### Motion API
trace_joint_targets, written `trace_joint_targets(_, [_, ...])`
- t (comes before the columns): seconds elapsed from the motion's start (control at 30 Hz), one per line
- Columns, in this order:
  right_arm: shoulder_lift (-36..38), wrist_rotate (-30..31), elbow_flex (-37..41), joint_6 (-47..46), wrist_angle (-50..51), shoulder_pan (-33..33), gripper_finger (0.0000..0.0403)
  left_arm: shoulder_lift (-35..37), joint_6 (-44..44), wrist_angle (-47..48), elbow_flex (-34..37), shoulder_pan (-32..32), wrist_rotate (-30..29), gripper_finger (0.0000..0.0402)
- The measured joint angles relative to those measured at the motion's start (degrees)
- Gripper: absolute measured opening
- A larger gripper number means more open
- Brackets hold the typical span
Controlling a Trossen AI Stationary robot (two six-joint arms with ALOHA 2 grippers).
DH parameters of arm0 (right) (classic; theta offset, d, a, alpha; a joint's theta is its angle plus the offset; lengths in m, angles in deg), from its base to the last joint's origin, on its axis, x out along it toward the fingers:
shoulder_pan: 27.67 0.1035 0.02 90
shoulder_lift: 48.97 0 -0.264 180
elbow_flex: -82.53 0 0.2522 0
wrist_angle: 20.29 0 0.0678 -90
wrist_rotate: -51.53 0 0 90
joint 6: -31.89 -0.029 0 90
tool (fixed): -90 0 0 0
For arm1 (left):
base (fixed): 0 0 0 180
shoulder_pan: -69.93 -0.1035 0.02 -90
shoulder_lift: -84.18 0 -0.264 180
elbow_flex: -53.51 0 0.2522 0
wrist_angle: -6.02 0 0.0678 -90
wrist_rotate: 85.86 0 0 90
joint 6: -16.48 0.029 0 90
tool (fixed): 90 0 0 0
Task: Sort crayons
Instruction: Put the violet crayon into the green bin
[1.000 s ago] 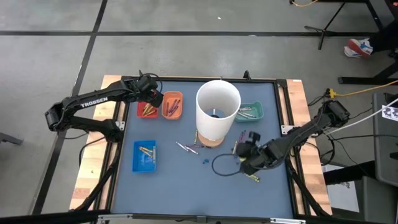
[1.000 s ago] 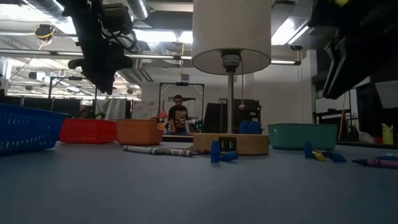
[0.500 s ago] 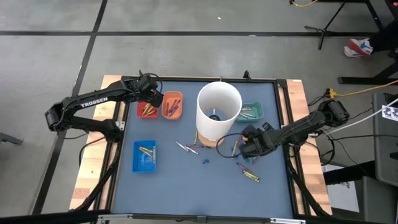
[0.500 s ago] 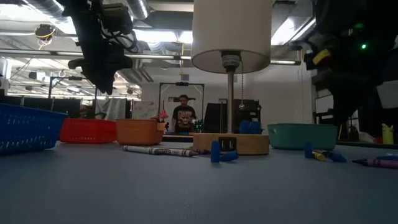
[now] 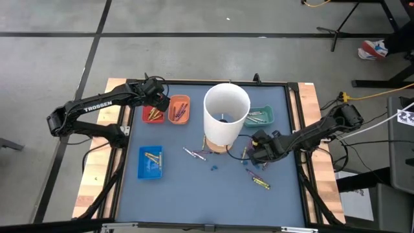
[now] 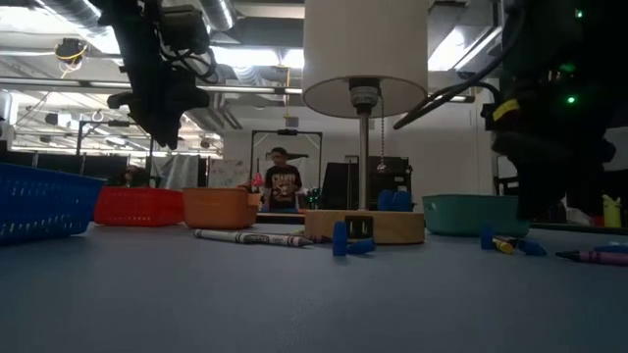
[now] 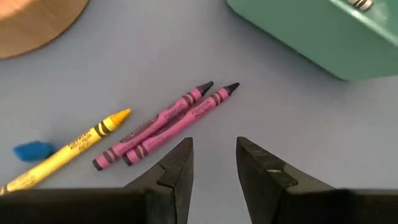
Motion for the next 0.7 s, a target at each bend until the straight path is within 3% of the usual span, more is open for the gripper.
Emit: trace_joint_targets(0.7, [0.0, 6.2, 6.8, -5.2, -16.2, 0.0, 0.012, 0.0, -0.1, 0.0, 0.0, 0.0, 0.0, 0.0096])
